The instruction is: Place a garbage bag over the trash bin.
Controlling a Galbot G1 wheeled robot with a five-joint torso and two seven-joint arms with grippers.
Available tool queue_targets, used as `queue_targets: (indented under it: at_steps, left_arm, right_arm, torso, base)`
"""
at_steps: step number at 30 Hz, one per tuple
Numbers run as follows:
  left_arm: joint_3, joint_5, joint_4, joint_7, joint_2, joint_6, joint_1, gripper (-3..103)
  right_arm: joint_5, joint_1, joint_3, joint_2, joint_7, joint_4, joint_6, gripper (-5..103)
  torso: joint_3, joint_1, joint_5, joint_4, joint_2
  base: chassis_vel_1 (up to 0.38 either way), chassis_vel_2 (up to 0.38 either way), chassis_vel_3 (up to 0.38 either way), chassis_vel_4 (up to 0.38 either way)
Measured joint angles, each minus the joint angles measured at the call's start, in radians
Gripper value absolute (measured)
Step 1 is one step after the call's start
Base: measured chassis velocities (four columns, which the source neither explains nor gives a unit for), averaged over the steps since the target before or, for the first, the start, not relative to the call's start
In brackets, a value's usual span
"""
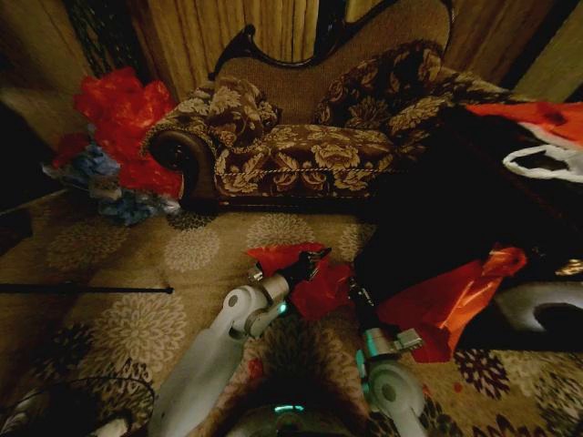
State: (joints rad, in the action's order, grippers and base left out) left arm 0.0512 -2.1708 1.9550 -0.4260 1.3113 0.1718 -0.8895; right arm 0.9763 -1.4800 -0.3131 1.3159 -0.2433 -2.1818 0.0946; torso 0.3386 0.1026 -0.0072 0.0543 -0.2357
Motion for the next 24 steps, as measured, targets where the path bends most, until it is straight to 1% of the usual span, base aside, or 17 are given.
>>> queue_targets:
  at_steps: [3,4,6,7,8,11,13,17,19,24]
  left_arm:
    - [-0.010,0.021,-0.085,0.031,0.027,0.031,0.033,0]
    - [-0.010,0.021,-0.085,0.031,0.027,0.031,0.033,0]
    - [-0.016,0.048,-0.149,0.048,0.050,0.048,0.052,0]
    - [-0.016,0.048,-0.149,0.048,0.050,0.048,0.052,0]
    - [-0.018,0.072,-0.189,0.055,0.059,0.055,0.060,0]
    - [-0.013,0.099,-0.228,0.062,0.059,0.060,0.064,0]
    - [0.008,0.124,-0.258,0.071,0.035,0.061,0.062,0]
    - [0.034,0.146,-0.280,0.076,0.000,0.058,0.056,0]
    - [0.043,0.148,-0.272,0.078,-0.018,0.056,0.052,0]
    - [0.042,0.150,-0.258,0.085,-0.015,0.055,0.067,0]
  right_arm:
    - [-0.001,0.003,0.000,0.005,0.006,0.005,0.001,0]
    - [-0.001,0.003,0.000,0.005,0.006,0.005,0.001,0]
    - [-0.001,0.001,-0.002,0.008,0.009,0.006,0.003,0]
    - [-0.001,0.001,-0.002,0.008,0.009,0.006,0.003,0]
    - [-0.001,-0.002,-0.003,0.008,0.012,0.005,0.004,0]
    - [0.001,-0.003,-0.004,0.009,0.016,0.001,0.005,0]
    - [0.010,0.002,-0.005,0.009,0.018,-0.007,0.006,0]
    - [0.038,0.015,-0.012,0.010,0.020,-0.025,0.007,0]
    - [0.053,0.021,-0.017,0.009,0.021,-0.036,0.006,0]
    - [0.056,0.016,-0.017,0.008,0.030,-0.047,0.006,0]
  torso:
    - [0.000,0.000,0.0000,0.0000,0.000]
    - [0.000,0.000,0.0000,0.0000,0.000]
    - [0.000,0.000,-0.0001,0.0001,0.000]
    - [0.000,0.000,-0.0001,0.0001,0.000]
    - [0.000,0.000,-0.0001,0.0003,0.000]
    - [0.000,0.000,-0.0001,0.0002,0.000]
    - [0.000,0.000,-0.0001,0.0001,0.000]
    - [0.000,0.000,-0.0003,-0.0002,0.000]
    - [0.000,0.000,-0.0003,-0.0003,0.000]
    - [0.000,0.000,-0.0001,0.0000,0.000]
  base:
    - [0.000,0.000,0.000,0.000]
    - [0.000,0.000,0.000,0.000]
    - [0.000,0.000,0.000,0.000]
    - [0.000,0.000,0.000,0.000]
    - [0.000,0.000,0.000,0.000]
    - [0.000,0.000,0.000,0.000]
    - [0.000,0.000,0.000,0.000]
    - [0.000,0.000,0.000,0.000]
    - [0.000,0.000,0.000,0.000]
    - [0.000,0.000,0.000,0.000]
